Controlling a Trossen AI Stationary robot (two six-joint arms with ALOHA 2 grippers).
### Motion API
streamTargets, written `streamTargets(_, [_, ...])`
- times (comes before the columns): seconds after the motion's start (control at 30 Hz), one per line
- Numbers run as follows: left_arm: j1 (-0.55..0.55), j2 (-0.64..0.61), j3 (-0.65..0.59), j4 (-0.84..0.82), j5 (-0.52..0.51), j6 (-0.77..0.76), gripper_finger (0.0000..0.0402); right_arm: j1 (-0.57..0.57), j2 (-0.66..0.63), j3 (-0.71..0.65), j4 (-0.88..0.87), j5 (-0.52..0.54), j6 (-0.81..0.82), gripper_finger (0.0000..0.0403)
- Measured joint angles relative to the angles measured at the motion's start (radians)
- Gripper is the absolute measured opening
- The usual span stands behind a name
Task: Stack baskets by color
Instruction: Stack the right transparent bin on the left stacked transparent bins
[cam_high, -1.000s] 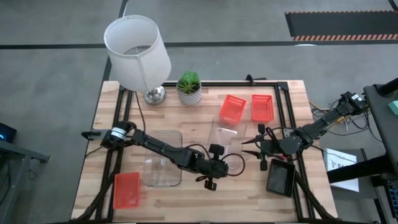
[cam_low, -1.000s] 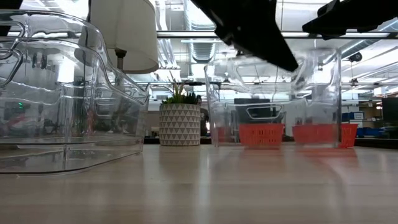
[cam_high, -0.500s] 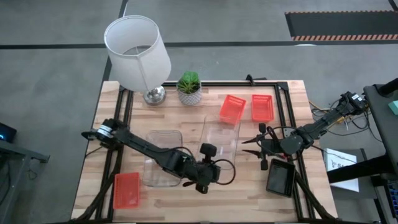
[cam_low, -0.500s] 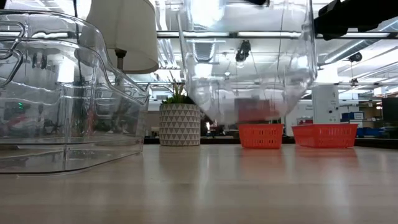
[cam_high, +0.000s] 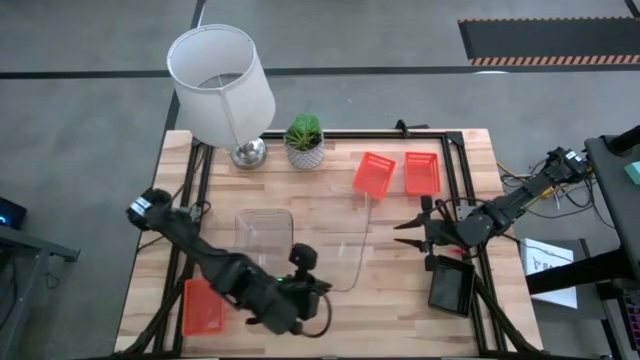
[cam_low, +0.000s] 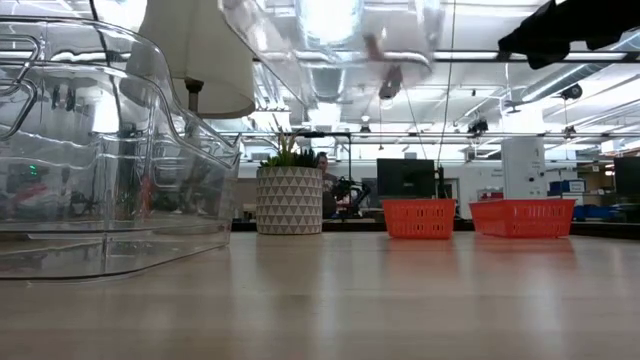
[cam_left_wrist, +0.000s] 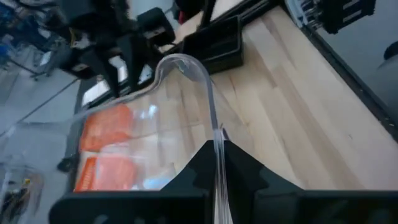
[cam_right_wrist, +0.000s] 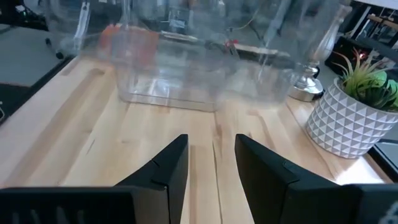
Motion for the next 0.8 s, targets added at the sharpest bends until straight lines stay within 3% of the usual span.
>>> streamTargets(0.2, [-0.051, -0.031, 0.065, -0.163, -0.029, -0.089, 0.0000, 0.000, 0.006, -0.001, 0.002, 0.001, 0.010, 0.0123])
streamTargets(0.47, [-0.088, -0.039, 0.161, -0.525, -0.071, -0.388, 0.0000, 0.000, 0.014, -0.004, 0.001, 0.000, 0.029, 0.0123])
streamTargets(0.67, [-0.109, -0.040, 0.205, -0.697, -0.070, -0.547, 0.0000, 0.000, 0.014, -0.008, 0.001, 0.001, 0.047, 0.0125])
streamTargets(0.8, [-0.114, -0.039, 0.193, -0.778, -0.014, -0.652, 0.0000, 0.000, 0.014, -0.012, 0.002, 0.001, 0.067, 0.0123])
